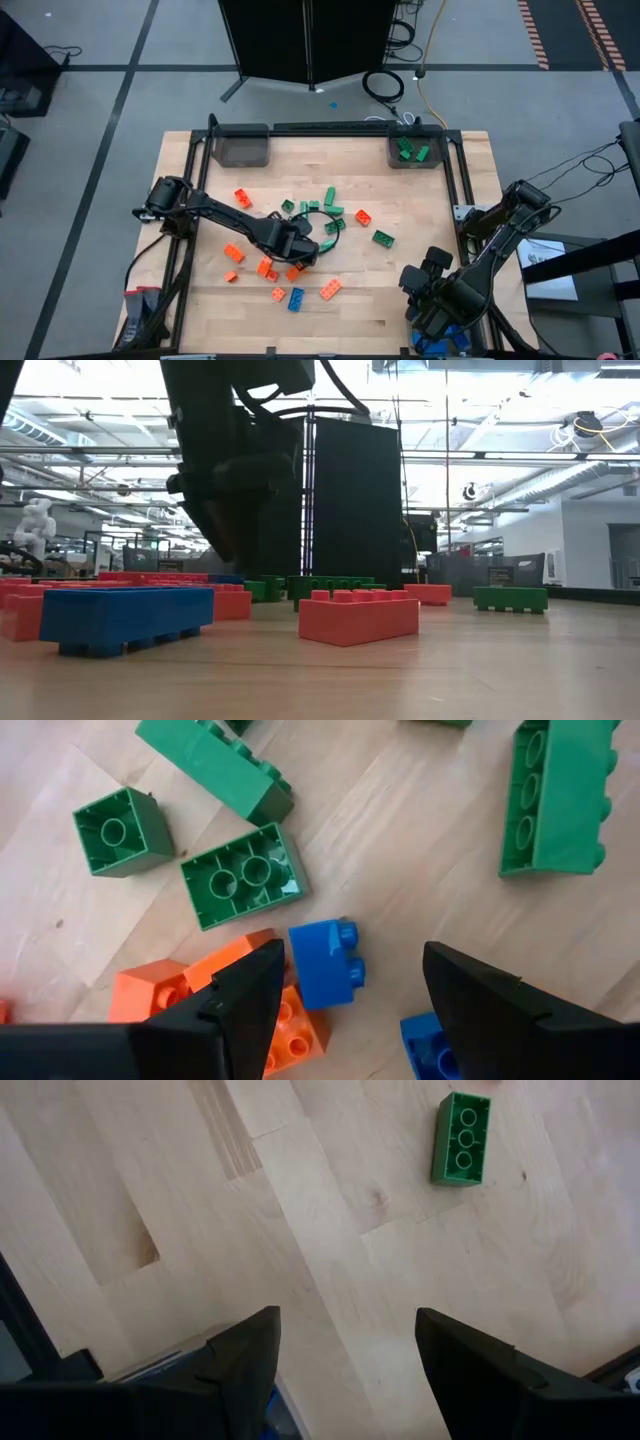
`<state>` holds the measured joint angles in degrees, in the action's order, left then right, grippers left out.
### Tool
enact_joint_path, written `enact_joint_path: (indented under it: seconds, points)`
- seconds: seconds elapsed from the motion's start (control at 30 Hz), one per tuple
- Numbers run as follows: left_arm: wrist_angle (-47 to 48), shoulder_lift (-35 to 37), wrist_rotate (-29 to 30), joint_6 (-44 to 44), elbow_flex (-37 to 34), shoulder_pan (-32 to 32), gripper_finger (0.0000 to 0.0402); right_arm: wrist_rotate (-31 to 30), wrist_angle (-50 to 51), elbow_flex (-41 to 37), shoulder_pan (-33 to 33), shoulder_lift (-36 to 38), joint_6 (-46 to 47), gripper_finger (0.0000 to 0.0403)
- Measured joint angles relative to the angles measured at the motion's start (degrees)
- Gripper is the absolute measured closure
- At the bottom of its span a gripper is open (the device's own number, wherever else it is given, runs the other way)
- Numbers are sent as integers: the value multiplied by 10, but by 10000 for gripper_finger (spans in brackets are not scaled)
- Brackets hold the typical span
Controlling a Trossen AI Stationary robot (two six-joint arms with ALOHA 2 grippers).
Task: Sort blocks
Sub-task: Put the blue game piece into the bottom black bin
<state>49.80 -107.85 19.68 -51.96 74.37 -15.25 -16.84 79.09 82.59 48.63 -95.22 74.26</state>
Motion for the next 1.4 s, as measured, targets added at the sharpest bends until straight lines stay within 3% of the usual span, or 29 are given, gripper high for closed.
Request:
enact_joint_path:
  seconds: [0.53,0.67,0.87,0.97,1.17,1.4]
  points:
    - [-14,-71,-6,15,3,3,162,2,0,0,19,0,16,174]
    - [-17,-69,-17,19,2,3,203,3,-1,0,28,0,18,174]
    - [-28,-64,-36,37,1,4,317,2,1,0,36,0,31,174]
    - [-18,-62,-52,49,9,7,322,-8,-2,0,36,0,31,174]
    - [9,-3,-63,63,59,9,322,-164,-24,0,34,1,12,174]
    - [-57,128,-18,62,119,19,322,-435,-30,34,22,3,-28,174]
